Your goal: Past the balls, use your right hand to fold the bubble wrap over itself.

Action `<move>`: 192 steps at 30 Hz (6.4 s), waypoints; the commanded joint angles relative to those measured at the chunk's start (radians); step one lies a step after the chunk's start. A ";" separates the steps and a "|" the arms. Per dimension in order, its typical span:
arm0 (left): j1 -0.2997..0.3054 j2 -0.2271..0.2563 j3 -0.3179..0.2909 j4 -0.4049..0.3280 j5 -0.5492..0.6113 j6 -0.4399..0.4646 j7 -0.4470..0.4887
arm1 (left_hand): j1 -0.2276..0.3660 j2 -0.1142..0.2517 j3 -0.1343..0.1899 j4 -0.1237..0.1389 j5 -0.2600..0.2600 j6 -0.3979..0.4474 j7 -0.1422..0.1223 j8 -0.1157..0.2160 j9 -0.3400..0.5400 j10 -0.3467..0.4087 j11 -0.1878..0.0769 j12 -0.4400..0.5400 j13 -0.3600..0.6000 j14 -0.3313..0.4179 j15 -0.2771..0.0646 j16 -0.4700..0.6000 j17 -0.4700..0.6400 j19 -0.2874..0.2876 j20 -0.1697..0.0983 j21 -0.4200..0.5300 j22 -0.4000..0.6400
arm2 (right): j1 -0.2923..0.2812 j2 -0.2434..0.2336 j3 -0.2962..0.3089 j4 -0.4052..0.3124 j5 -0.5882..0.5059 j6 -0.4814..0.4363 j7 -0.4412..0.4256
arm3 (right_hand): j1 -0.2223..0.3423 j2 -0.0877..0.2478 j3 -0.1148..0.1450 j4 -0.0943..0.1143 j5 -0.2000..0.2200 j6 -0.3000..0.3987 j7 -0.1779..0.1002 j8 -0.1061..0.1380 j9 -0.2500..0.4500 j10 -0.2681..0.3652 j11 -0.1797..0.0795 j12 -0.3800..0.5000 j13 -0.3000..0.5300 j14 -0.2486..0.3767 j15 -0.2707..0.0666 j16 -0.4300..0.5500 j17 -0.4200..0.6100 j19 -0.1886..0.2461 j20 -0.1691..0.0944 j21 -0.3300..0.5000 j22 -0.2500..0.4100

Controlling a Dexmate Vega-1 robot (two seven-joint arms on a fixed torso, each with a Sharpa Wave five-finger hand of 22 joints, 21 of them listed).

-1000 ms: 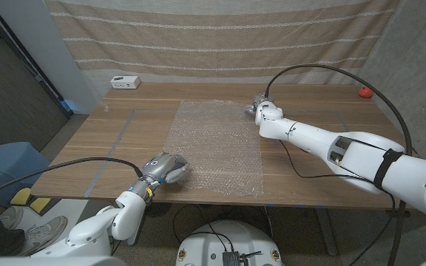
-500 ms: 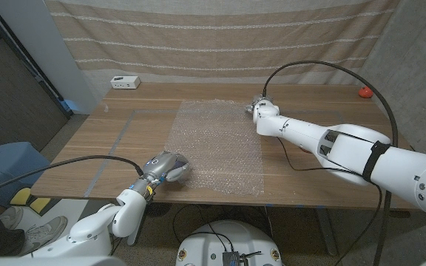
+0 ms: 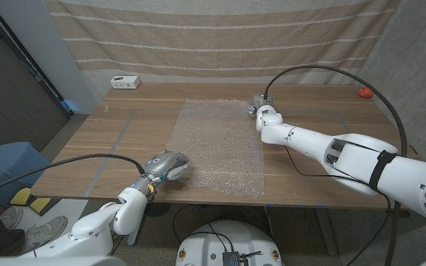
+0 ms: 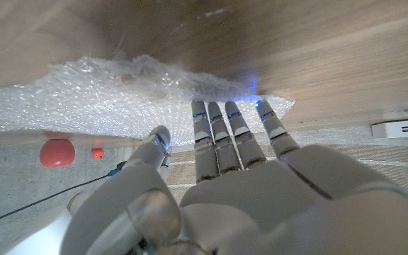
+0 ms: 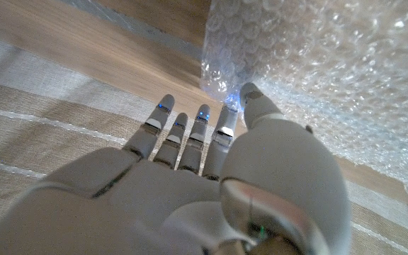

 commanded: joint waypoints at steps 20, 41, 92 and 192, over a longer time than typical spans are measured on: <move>-0.056 -0.008 0.026 0.022 -0.010 -0.011 -0.034 | -0.010 -0.003 0.001 0.004 -0.002 -0.008 -0.004 -0.002 0.005 -0.002 0.000 -0.008 -0.002 -0.006 0.000 -0.015 0.000 -0.007 0.002 -0.003 0.002 | -0.238 -0.179 0.401 -0.269 0.341 0.625 -0.041 | 0.077 -0.002 0.005 0.001 -0.023 0.046 0.032 0.008 0.012 0.048 0.016 -0.004 0.002 0.032 -0.051 0.015 0.006 0.031 0.013 0.006 0.005; -0.081 -0.009 0.037 0.028 -0.008 -0.022 -0.059 | -0.015 -0.002 0.002 0.003 -0.004 -0.009 -0.002 -0.003 0.005 -0.003 0.000 -0.014 -0.004 -0.004 0.000 -0.022 -0.001 -0.008 0.003 -0.005 0.002 | -0.236 -0.161 0.515 -0.172 0.662 0.867 0.381 | 0.093 -0.011 -0.039 0.035 -0.048 0.034 -0.022 -0.029 -0.004 0.017 -0.045 -0.048 0.004 -0.033 -0.057 -0.011 0.009 -0.036 -0.024 -0.021 0.010; -0.132 -0.020 0.056 0.045 -0.009 -0.033 -0.105 | -0.039 -0.002 -0.001 0.012 -0.009 -0.026 -0.003 -0.009 0.004 -0.004 0.000 -0.029 -0.006 -0.002 0.003 -0.043 0.000 -0.010 -0.003 -0.010 0.002 | 0.060 0.093 0.706 0.551 1.051 0.921 1.462 | 0.108 -0.021 -0.178 0.064 0.054 0.096 -0.116 -0.152 -0.002 -0.154 -0.149 -0.094 0.018 -0.303 0.004 -0.080 0.023 -0.293 -0.055 -0.040 0.010; 0.352 0.221 -0.356 -0.412 0.185 0.181 -0.042 | 0.041 -0.037 -0.036 -0.071 -0.002 0.011 -0.038 0.007 -0.001 0.071 -0.022 -0.035 -0.006 0.089 -0.028 -0.030 0.013 0.028 -0.016 -0.018 0.000 | -0.186 -0.191 0.633 0.112 1.198 0.824 1.606 | -0.190 -0.050 -0.410 0.225 0.014 -0.517 -0.068 -0.287 0.005 -0.324 0.138 -0.094 0.025 -0.404 0.216 -0.048 0.026 -0.425 0.157 -0.015 0.009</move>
